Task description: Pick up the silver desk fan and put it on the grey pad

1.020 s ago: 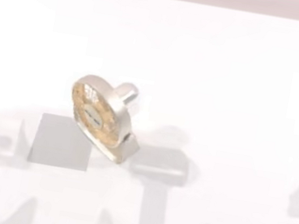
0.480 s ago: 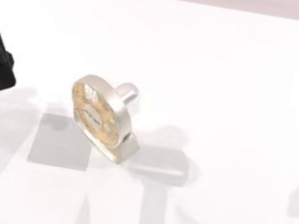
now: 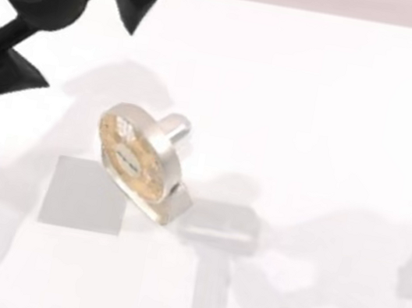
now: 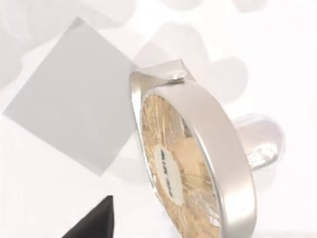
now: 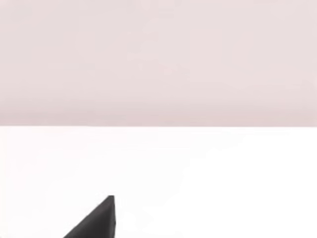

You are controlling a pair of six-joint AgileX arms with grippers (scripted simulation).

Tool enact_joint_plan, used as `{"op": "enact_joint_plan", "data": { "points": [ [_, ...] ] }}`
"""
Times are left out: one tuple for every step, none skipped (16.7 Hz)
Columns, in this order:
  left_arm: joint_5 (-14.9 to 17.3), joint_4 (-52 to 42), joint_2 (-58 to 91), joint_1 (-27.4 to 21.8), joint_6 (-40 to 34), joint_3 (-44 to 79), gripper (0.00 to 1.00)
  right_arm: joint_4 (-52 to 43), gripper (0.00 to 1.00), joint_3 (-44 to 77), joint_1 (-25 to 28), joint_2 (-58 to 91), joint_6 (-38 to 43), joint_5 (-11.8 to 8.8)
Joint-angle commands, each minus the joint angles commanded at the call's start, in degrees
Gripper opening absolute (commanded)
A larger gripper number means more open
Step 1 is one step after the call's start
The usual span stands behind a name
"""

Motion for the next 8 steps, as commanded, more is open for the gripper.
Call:
{"op": "enact_joint_plan", "data": {
  "points": [
    [-0.07,-3.52,4.90,-1.23,-3.27,4.72,1.00,0.00,1.00,0.00,0.00,0.00,0.00,0.00],
    [-0.15,-6.84,9.39,-2.35,-6.30,8.97,1.00,0.00,1.00,0.00,0.00,0.00,0.00,0.00],
    [-0.24,-9.92,13.41,-3.36,-9.06,12.75,1.00,0.00,1.00,0.00,0.00,0.00,0.00,0.00],
    [-0.33,-12.69,16.91,-4.25,-11.52,15.98,1.00,0.00,1.00,0.00,0.00,0.00,0.00,0.00],
    [-0.42,-15.10,19.87,-5.00,-13.66,18.68,1.00,0.00,1.00,0.00,0.00,0.00,0.00,0.00],
    [-0.49,-17.12,22.26,-5.62,-15.43,20.85,1.00,0.00,1.00,0.00,0.00,0.00,0.00,0.00],
    [-0.55,-18.70,24.07,-6.09,-16.82,22.47,1.00,0.00,1.00,0.00,0.00,0.00,0.00,0.00],
    [-0.59,-19.80,25.28,-6.42,-17.80,23.54,1.00,0.00,1.00,0.00,0.00,0.00,0.00,0.00]
  ]
}}
